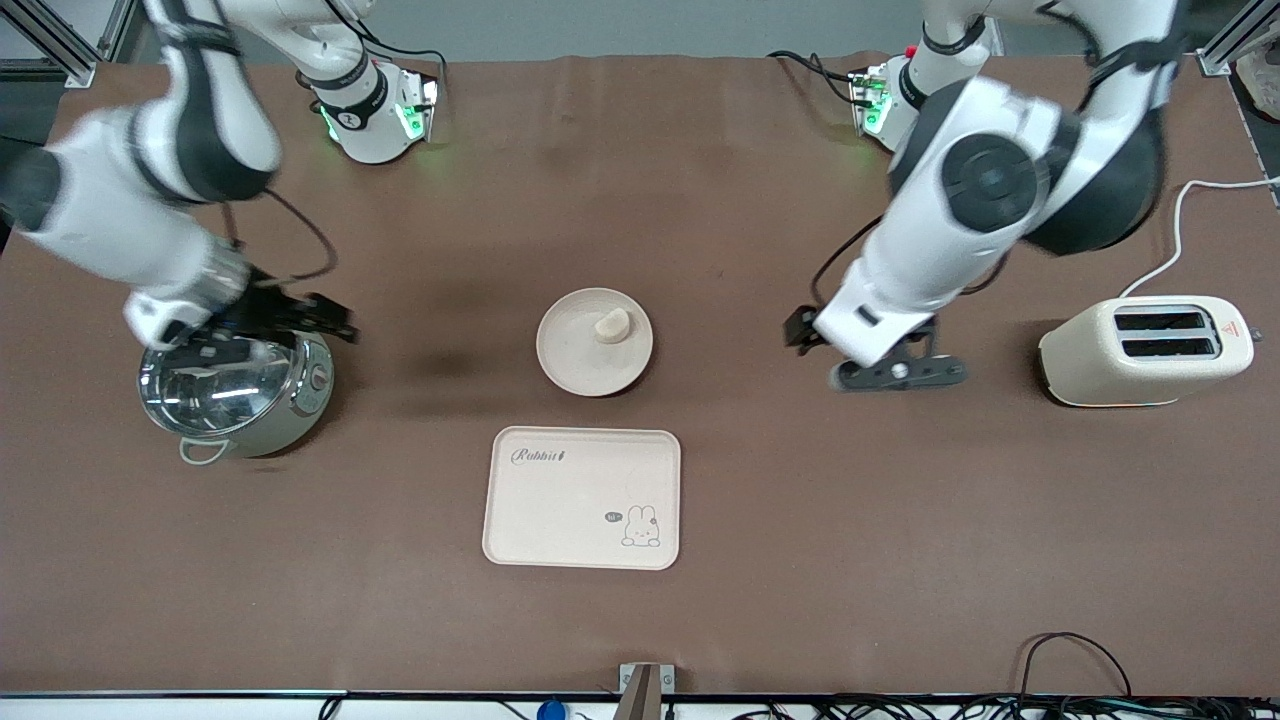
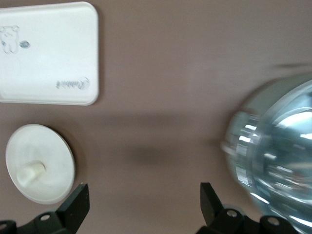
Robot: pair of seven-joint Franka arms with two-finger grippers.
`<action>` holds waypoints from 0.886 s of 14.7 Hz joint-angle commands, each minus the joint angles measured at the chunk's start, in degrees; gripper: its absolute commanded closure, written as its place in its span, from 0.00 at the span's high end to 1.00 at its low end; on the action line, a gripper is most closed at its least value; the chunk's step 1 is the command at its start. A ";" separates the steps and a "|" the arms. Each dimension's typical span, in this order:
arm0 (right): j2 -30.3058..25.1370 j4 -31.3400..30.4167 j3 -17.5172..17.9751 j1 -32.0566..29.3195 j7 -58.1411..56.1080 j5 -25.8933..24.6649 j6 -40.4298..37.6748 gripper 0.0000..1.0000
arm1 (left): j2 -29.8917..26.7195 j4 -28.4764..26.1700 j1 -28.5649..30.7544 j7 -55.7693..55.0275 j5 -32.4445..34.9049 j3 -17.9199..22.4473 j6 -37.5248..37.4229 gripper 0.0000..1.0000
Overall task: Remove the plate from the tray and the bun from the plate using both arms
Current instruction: 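Open the right gripper and withdraw it while the left gripper reaches the plate, then lower the left gripper onto the bun and close it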
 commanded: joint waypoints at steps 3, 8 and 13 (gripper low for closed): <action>0.66 23.22 -5.27 1.05 -1.46 -11.04 -21.43 1.00 | 8.49 1.43 -6.39 -12.50 0.46 0.22 10.70 1.00; -0.05 28.61 -6.43 1.40 -1.55 -15.97 -25.23 1.00 | 16.58 1.52 -15.26 -27.97 0.38 0.22 18.96 1.00; -0.66 27.74 -7.40 1.75 -1.47 -15.71 -23.65 1.00 | 22.21 1.52 -21.59 -41.17 0.46 0.65 25.83 0.95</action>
